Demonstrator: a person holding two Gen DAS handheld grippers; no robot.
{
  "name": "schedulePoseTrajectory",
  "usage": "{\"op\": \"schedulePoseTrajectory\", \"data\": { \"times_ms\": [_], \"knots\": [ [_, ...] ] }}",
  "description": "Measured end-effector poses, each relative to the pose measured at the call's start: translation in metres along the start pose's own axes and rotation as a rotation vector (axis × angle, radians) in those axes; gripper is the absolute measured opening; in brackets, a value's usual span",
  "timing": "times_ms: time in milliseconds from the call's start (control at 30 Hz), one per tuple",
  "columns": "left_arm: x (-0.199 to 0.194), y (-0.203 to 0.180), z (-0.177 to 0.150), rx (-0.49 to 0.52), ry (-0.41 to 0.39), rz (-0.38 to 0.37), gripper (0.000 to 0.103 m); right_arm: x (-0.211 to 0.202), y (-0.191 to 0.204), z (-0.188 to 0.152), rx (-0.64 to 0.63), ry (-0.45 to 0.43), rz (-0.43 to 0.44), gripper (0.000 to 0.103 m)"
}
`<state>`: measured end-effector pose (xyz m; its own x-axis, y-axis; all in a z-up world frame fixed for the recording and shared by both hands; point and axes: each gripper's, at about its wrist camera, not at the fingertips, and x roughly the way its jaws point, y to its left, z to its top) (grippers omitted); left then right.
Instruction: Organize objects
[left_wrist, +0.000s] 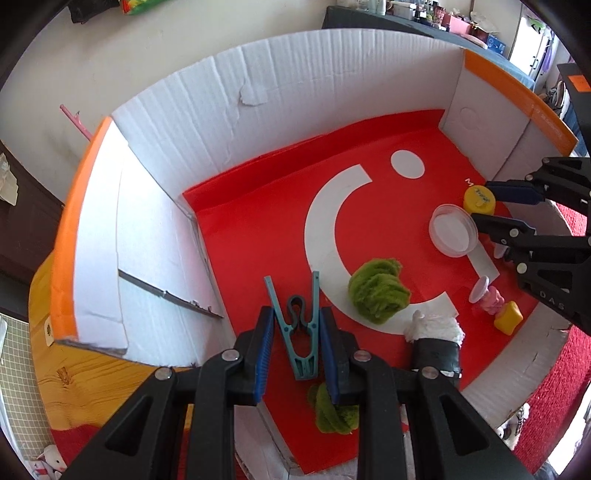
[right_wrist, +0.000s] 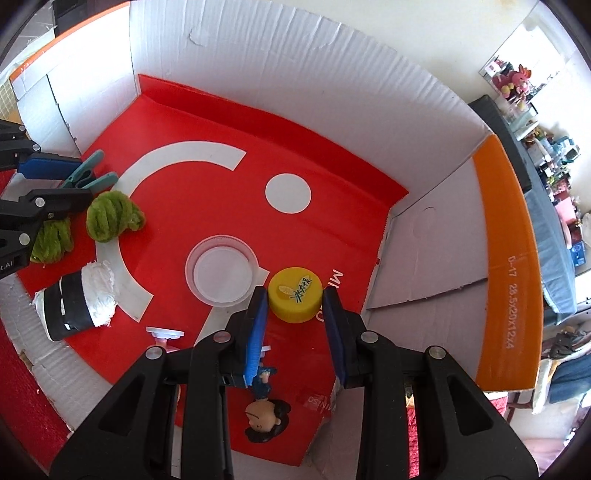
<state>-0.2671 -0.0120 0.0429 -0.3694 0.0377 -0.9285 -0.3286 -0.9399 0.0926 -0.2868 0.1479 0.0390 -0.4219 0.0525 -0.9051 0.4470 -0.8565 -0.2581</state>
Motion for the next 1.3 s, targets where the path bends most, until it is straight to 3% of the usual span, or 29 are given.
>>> {"op": "schedulePoseTrajectory", "data": {
  "times_ms": [867,1300],
  "knots": [
    [-0.012,0.008,-0.006,-0.012,0.001,0.001,0.026,0.002,-0.001,0.006,0.001,0.023,0.013,0.029],
    [-0.02,0.014,-0.006,-0.005,-0.008,0.004,0.031,0.003,-0.001,0.006,0.0,0.027,0.014,0.029]
  ]
}}
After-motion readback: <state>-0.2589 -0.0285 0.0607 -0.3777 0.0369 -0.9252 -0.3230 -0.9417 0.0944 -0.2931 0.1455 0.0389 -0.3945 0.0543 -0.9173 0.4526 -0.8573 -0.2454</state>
